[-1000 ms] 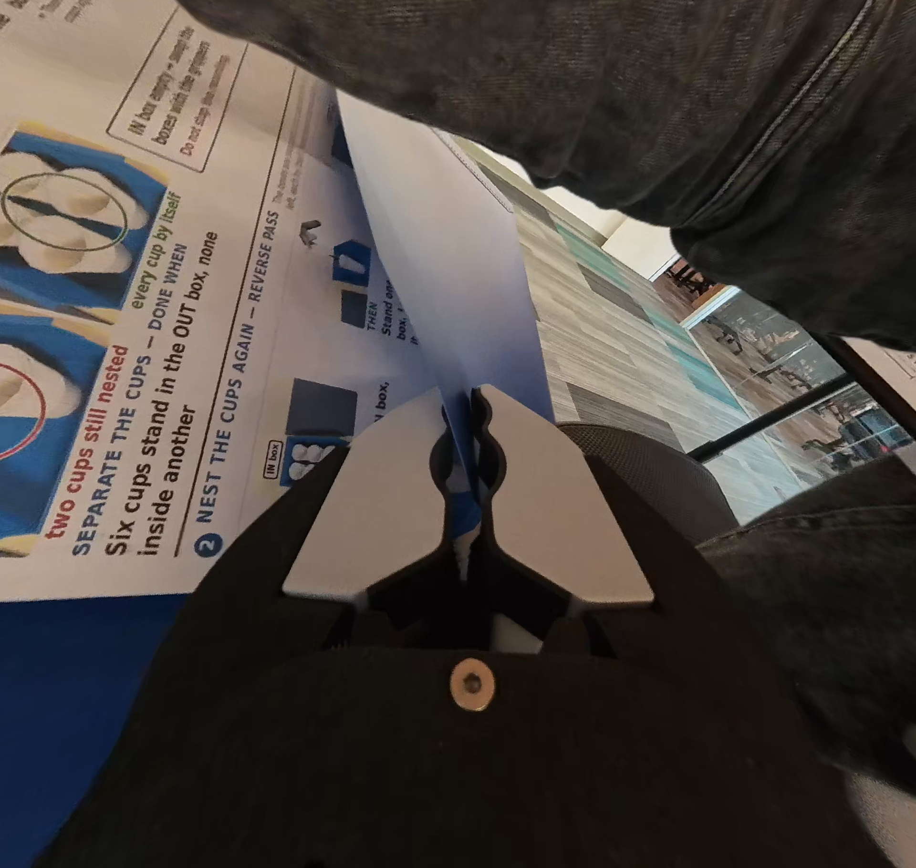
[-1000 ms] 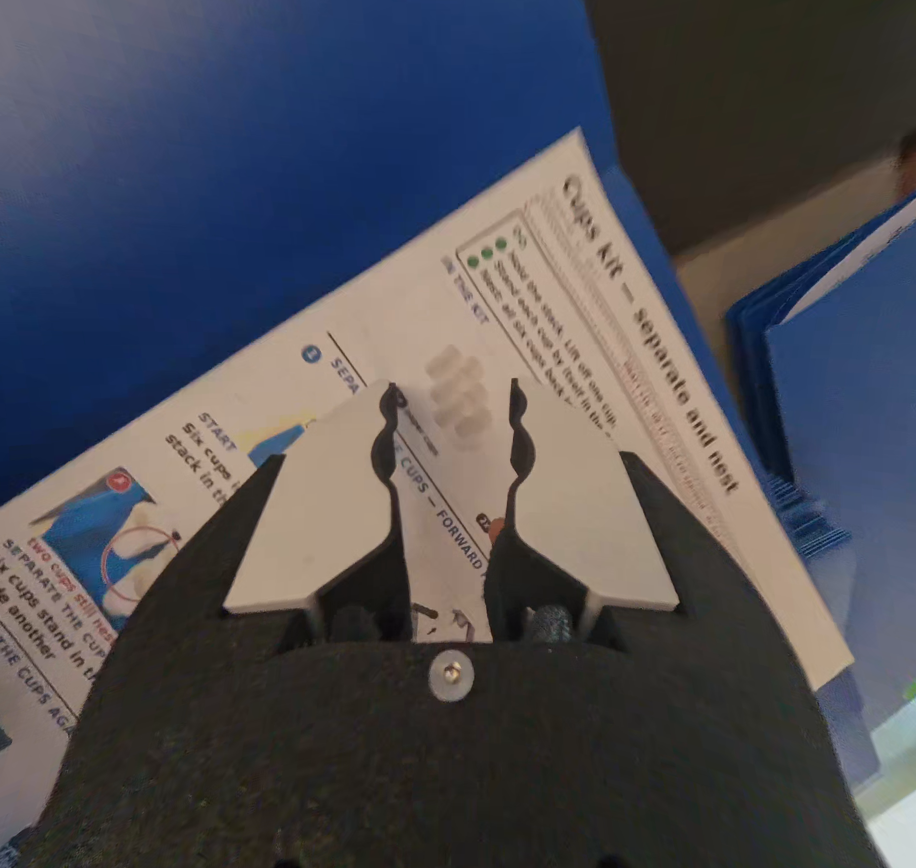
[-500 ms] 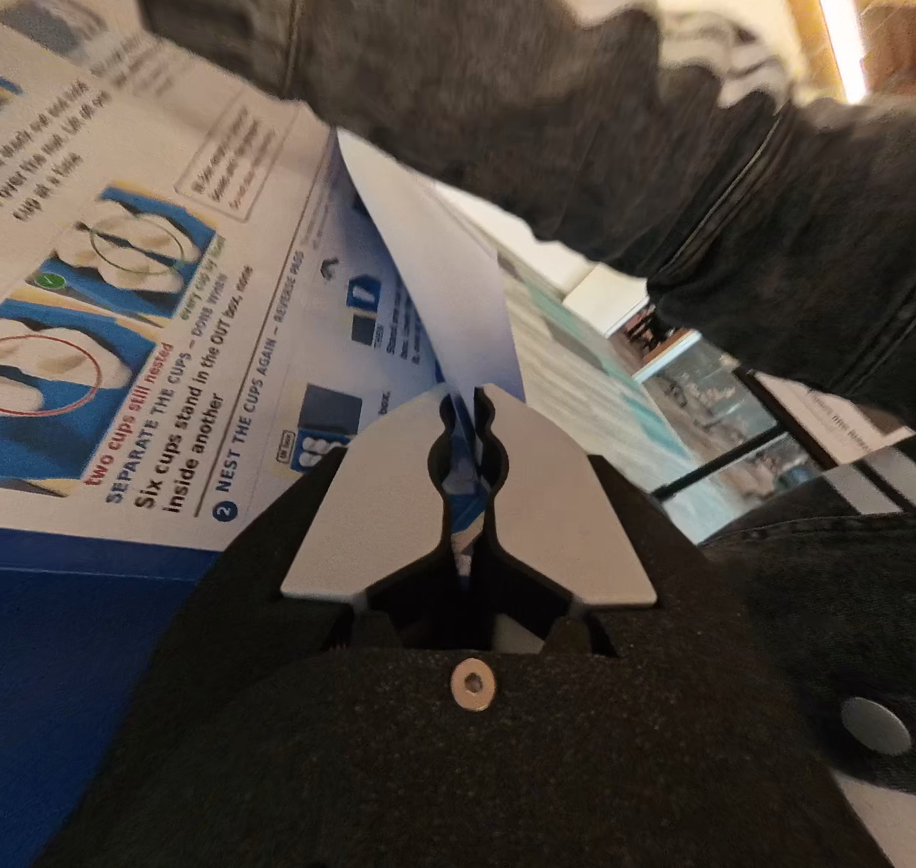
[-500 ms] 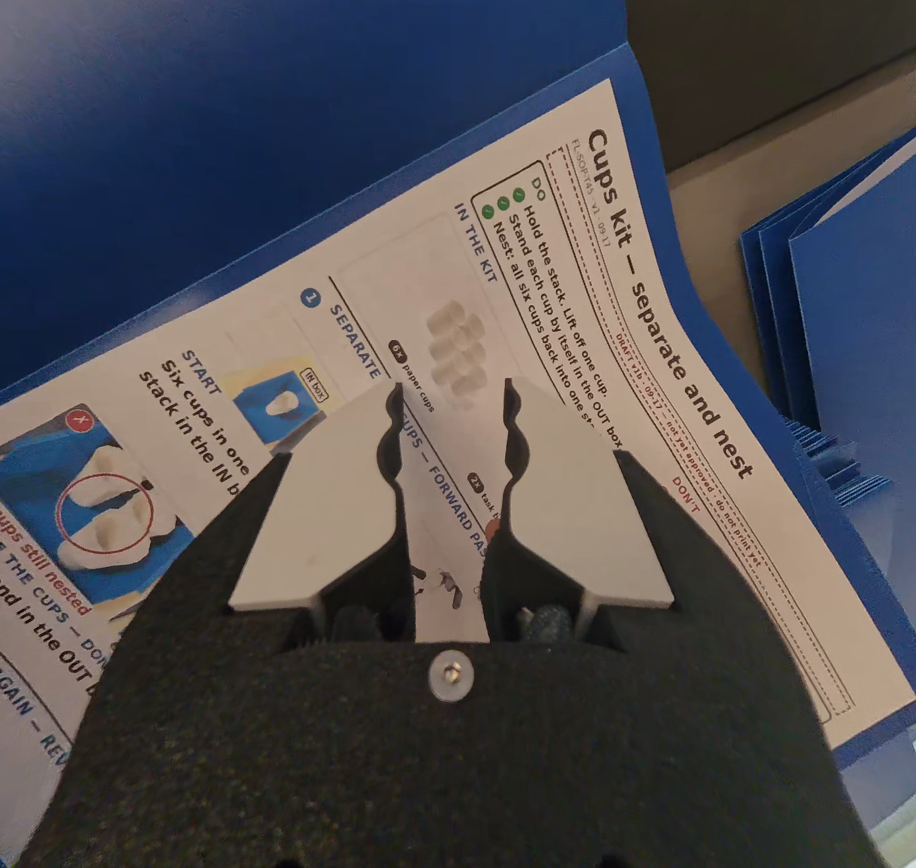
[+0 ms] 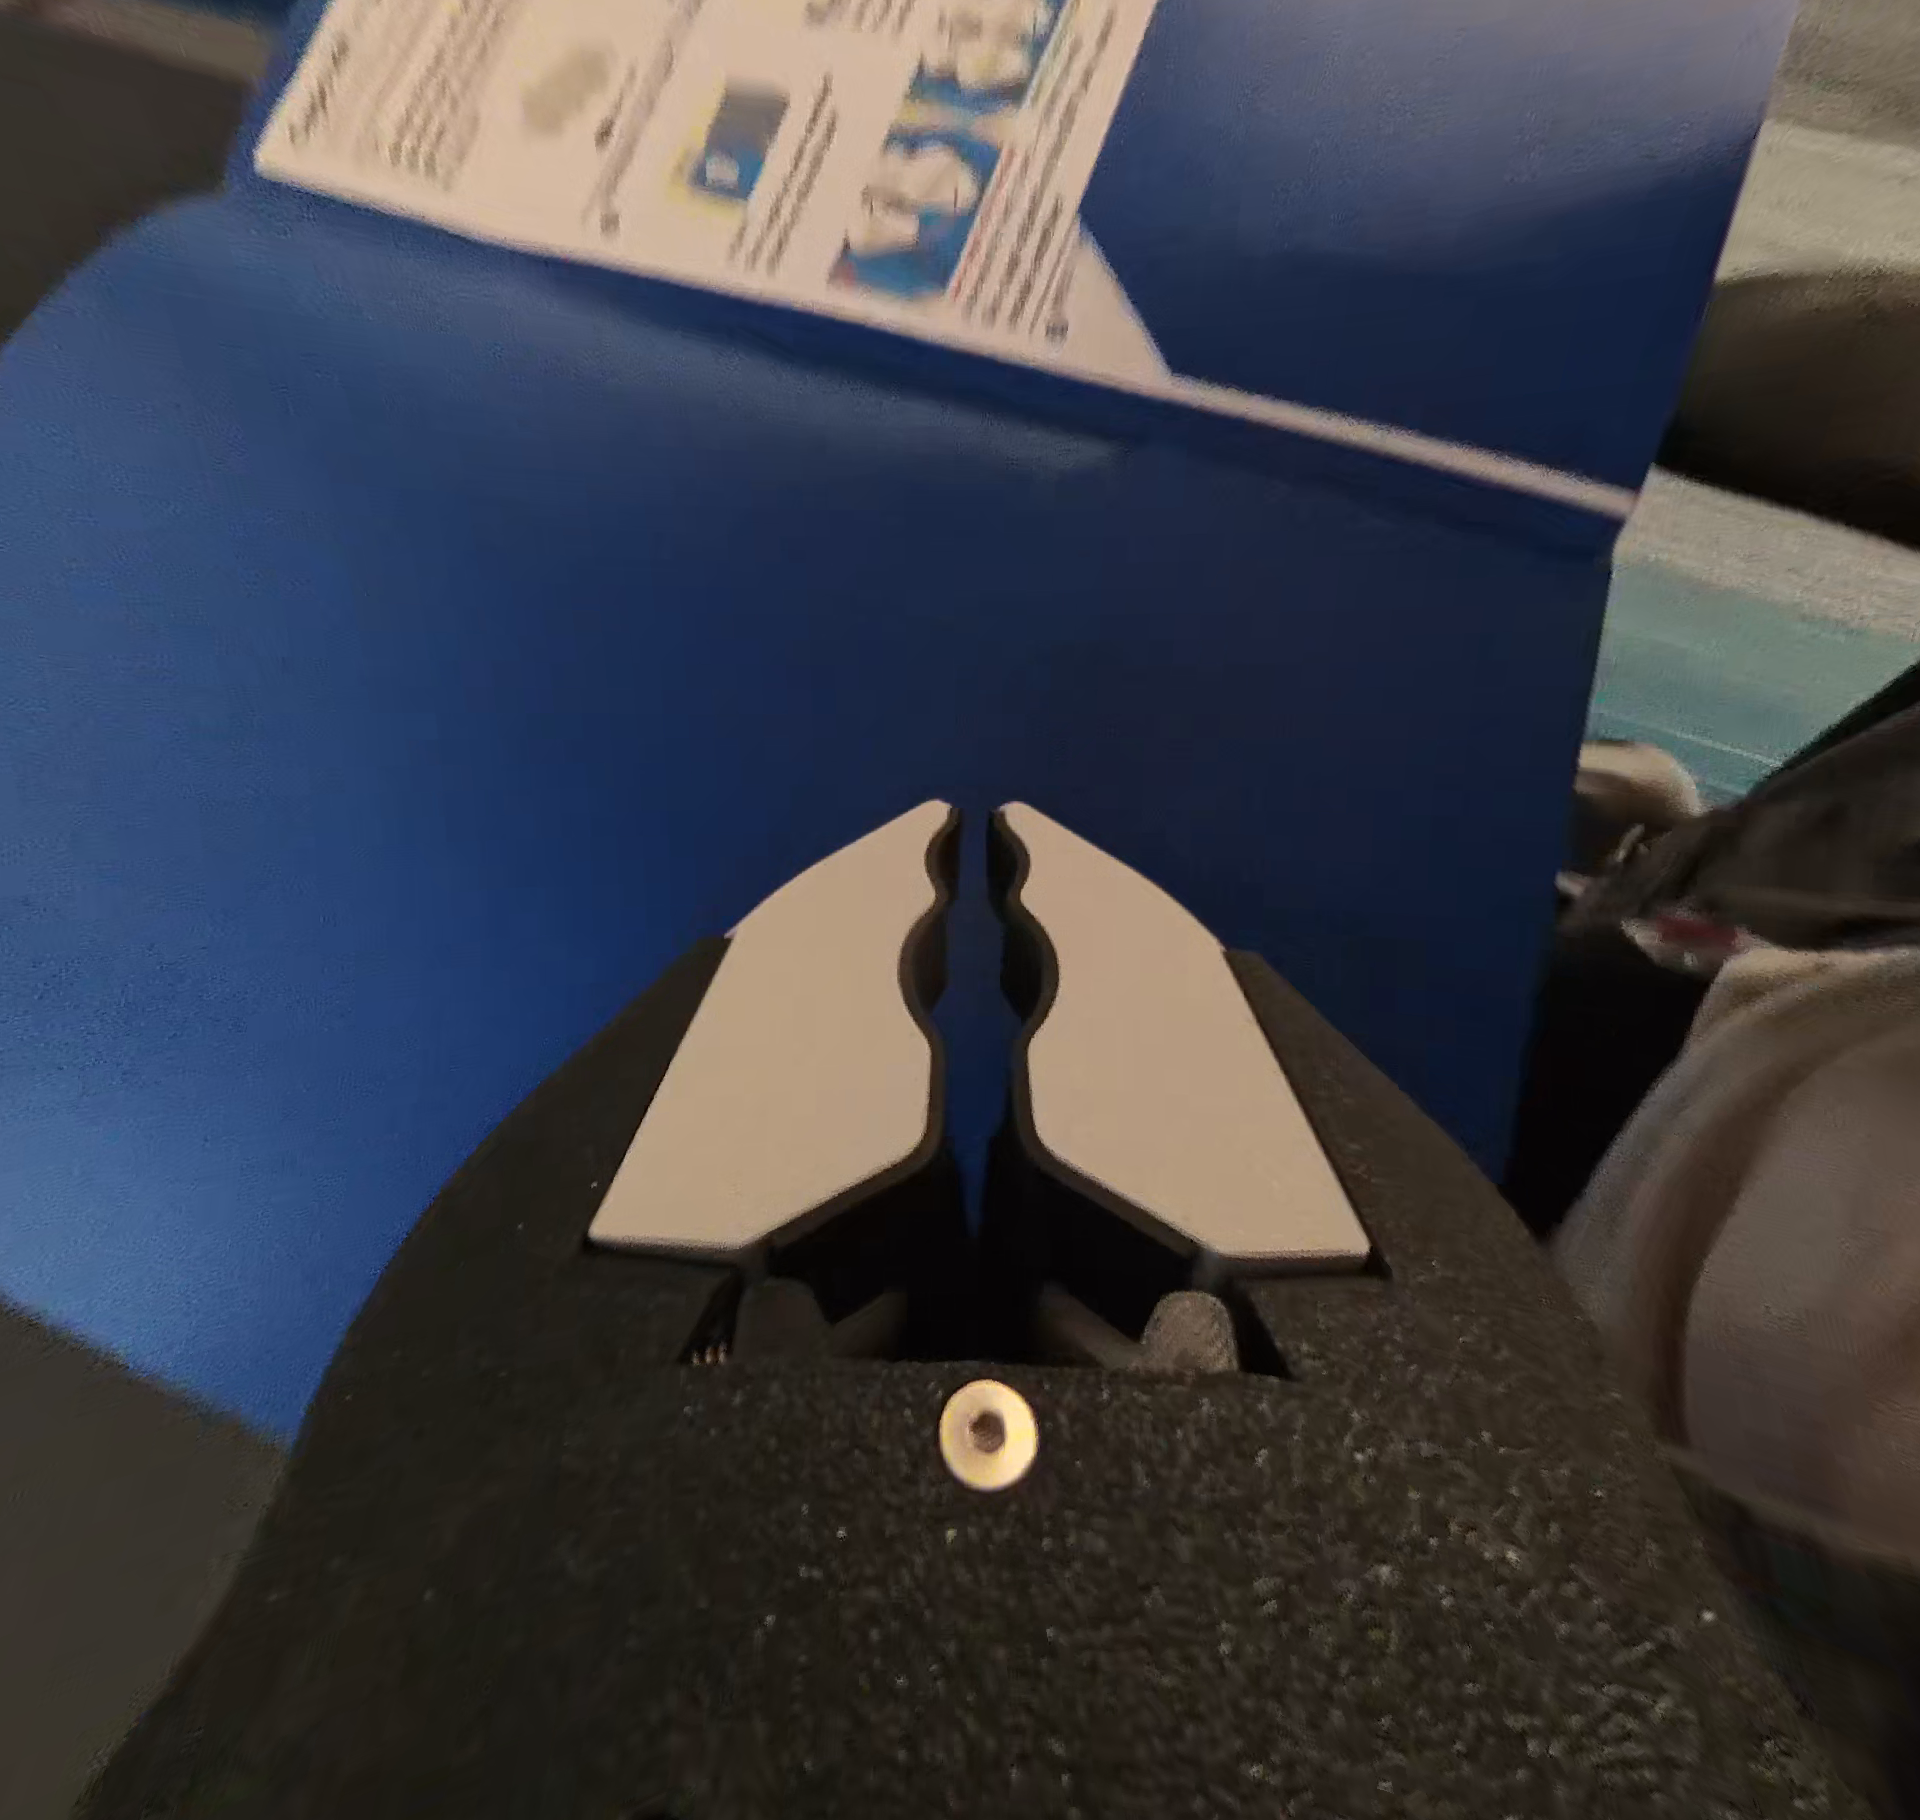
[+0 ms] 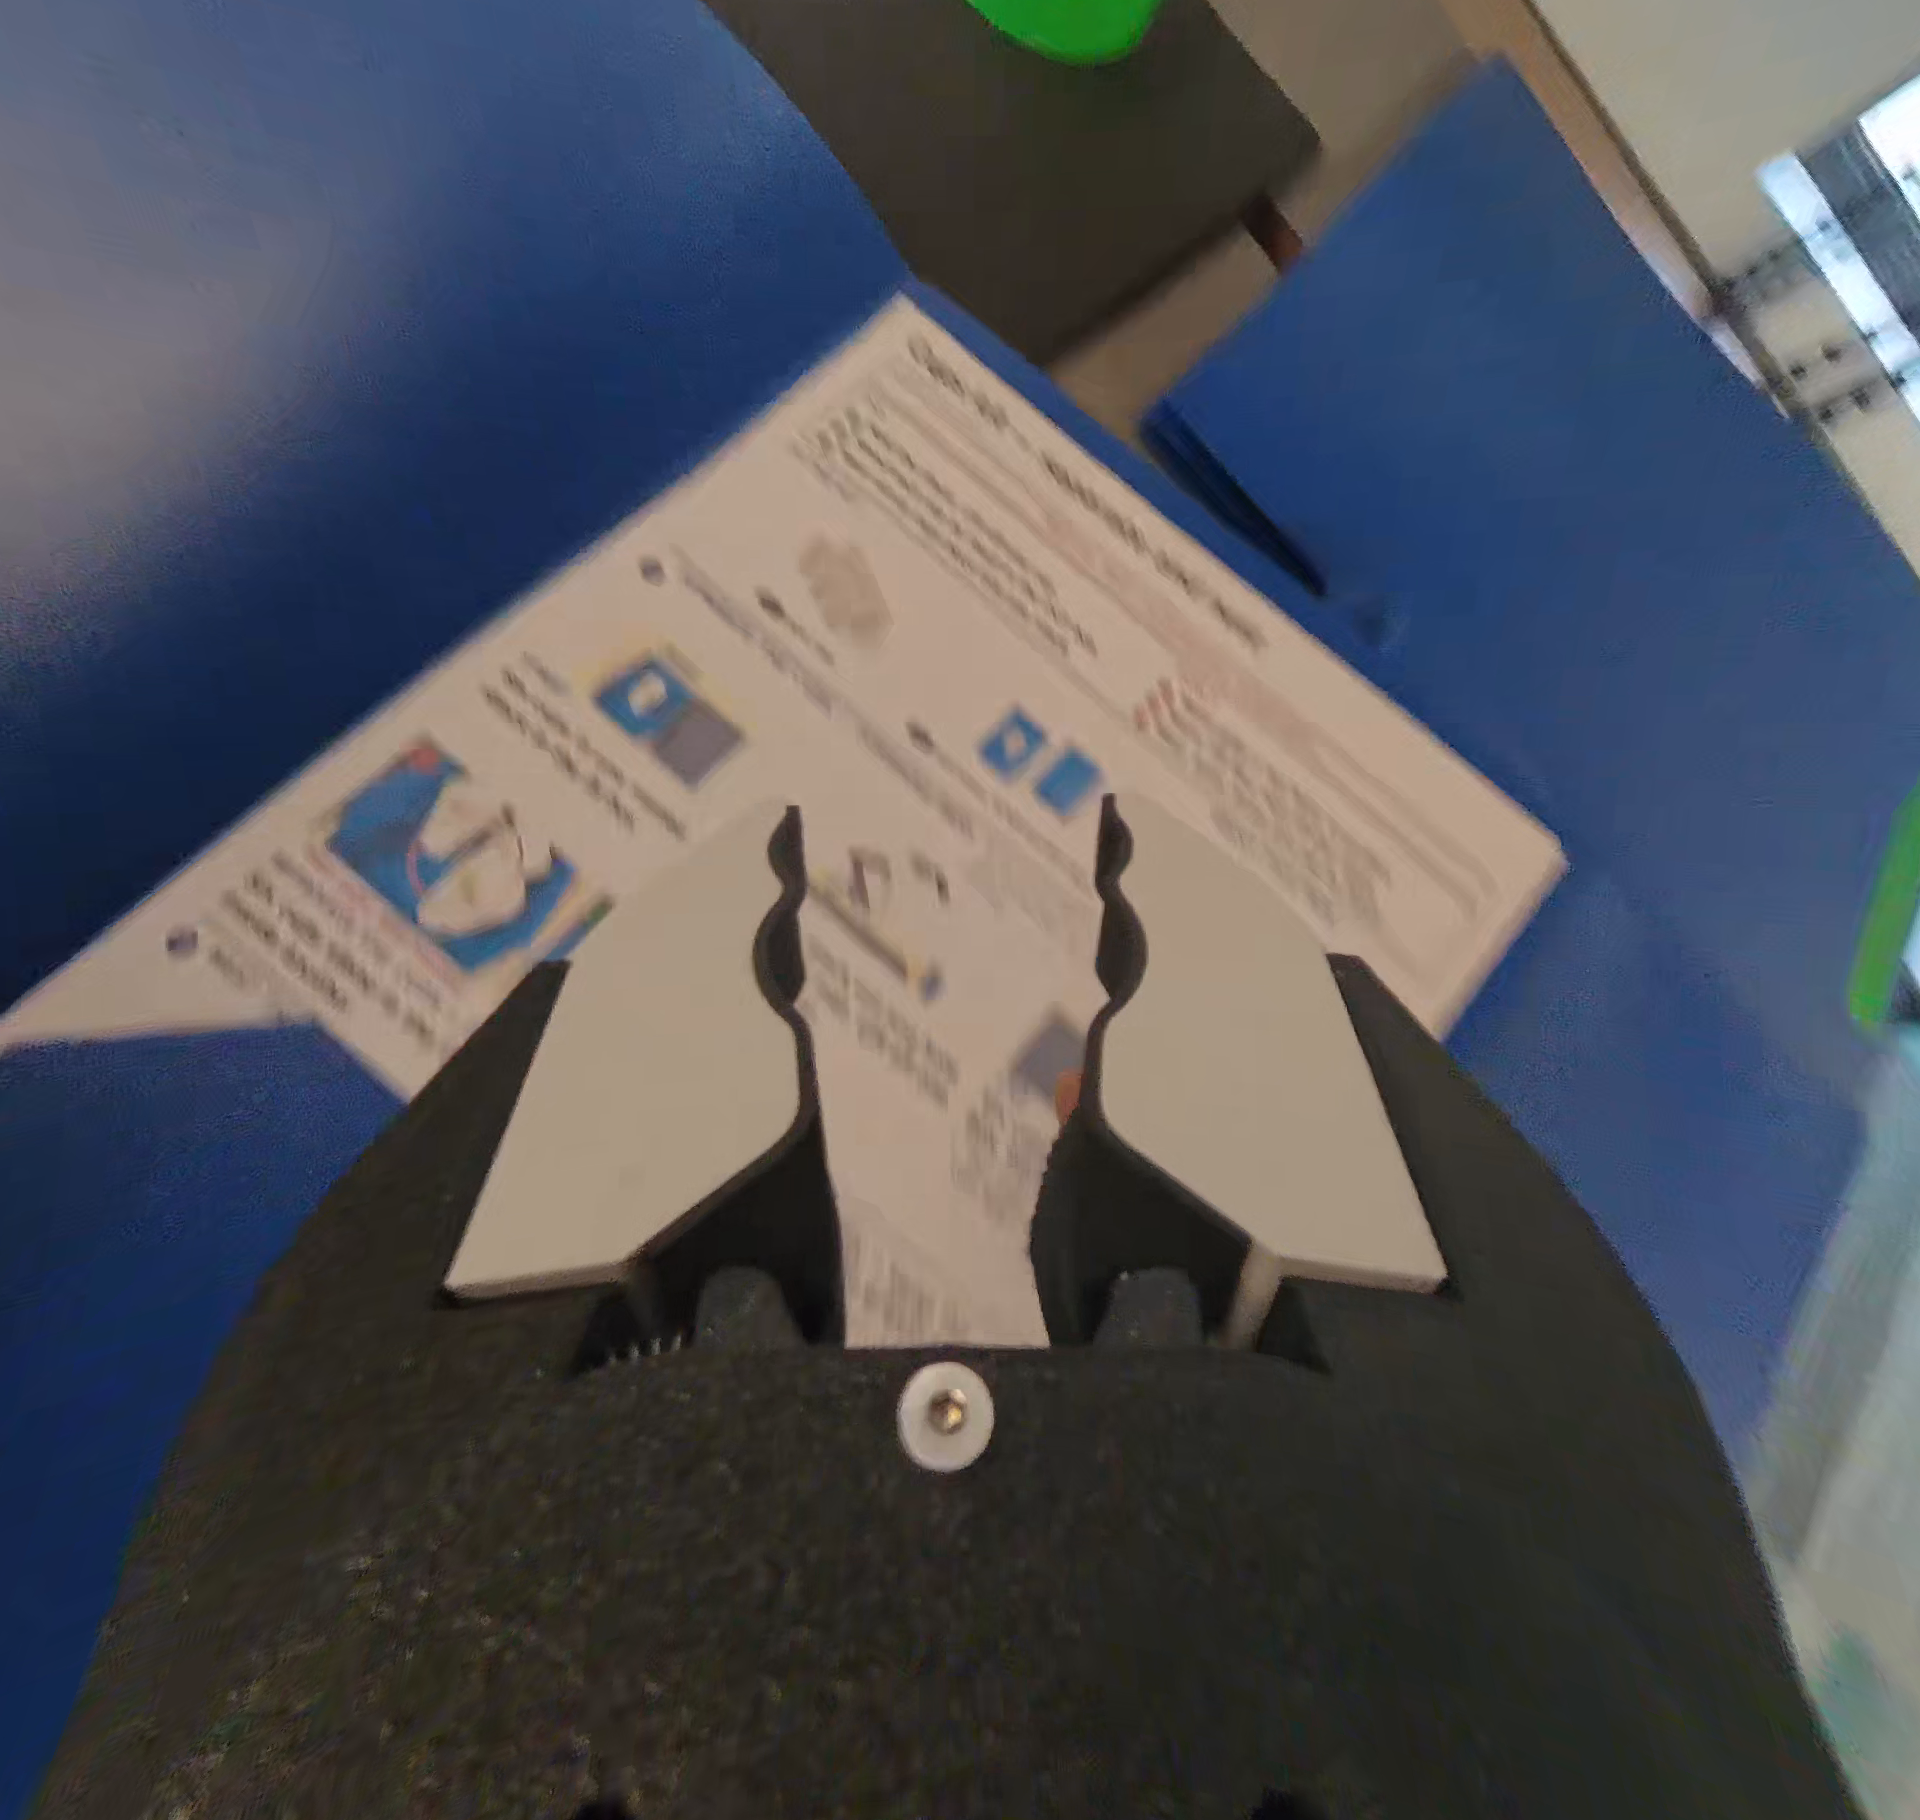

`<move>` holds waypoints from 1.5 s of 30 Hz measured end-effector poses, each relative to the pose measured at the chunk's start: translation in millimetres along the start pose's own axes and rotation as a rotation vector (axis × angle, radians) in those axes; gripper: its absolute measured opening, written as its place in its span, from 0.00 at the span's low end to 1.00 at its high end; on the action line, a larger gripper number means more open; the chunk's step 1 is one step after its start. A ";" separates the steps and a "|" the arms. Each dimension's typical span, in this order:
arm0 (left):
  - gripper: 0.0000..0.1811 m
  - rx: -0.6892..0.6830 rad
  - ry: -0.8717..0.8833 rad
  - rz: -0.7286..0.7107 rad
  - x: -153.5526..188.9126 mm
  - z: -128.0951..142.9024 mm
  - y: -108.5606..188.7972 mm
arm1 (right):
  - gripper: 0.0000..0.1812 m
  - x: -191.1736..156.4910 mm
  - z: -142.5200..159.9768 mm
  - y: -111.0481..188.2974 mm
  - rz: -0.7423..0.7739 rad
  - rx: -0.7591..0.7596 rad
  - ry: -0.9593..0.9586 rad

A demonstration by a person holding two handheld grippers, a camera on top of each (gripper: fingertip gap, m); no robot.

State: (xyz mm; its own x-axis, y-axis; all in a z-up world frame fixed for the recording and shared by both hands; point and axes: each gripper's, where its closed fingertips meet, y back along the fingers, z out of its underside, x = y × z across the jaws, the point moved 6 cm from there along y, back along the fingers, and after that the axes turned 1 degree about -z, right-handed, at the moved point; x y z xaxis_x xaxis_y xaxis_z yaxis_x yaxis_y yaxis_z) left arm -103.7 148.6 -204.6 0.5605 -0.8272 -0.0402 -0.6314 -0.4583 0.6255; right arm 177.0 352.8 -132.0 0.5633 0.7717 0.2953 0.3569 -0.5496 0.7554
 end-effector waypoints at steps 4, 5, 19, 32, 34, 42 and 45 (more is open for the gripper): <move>0.25 0.035 0.099 0.029 1.7 17.8 41.3 | 0.43 3.3 87.5 56.2 0.075 -0.080 -0.272; 0.32 0.047 0.102 0.057 5.2 21.9 50.6 | 0.47 1.6 112.4 66.1 0.058 -0.087 -0.378; 0.51 -0.233 -0.359 -0.303 63.3 74.3 32.7 | 0.54 -70.9 201.0 102.4 0.102 0.036 -0.660; 0.40 0.025 -0.160 -0.460 37.4 78.0 185.9 | 0.43 -155.6 35.0 158.1 -0.037 1.044 -0.008; 0.43 -0.117 -0.232 -0.576 21.6 106.5 215.7 | 0.45 -180.2 14.5 142.0 -0.175 1.095 0.030; 0.50 -0.182 -0.113 -0.381 -17.4 174.4 247.8 | 0.49 -259.0 -30.1 69.1 -0.542 1.025 0.137; 0.51 -0.270 -0.200 -0.360 -27.9 193.1 235.6 | 0.48 -283.7 -29.1 53.6 -0.604 0.964 0.195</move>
State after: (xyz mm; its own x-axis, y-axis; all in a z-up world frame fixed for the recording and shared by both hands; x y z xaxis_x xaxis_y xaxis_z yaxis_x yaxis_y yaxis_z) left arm -371.6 0.9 -206.6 0.5866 -0.6904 -0.4233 -0.2401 -0.6475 0.7233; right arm 14.6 113.7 -158.2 0.0122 0.9822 0.1872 0.9973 -0.0254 0.0684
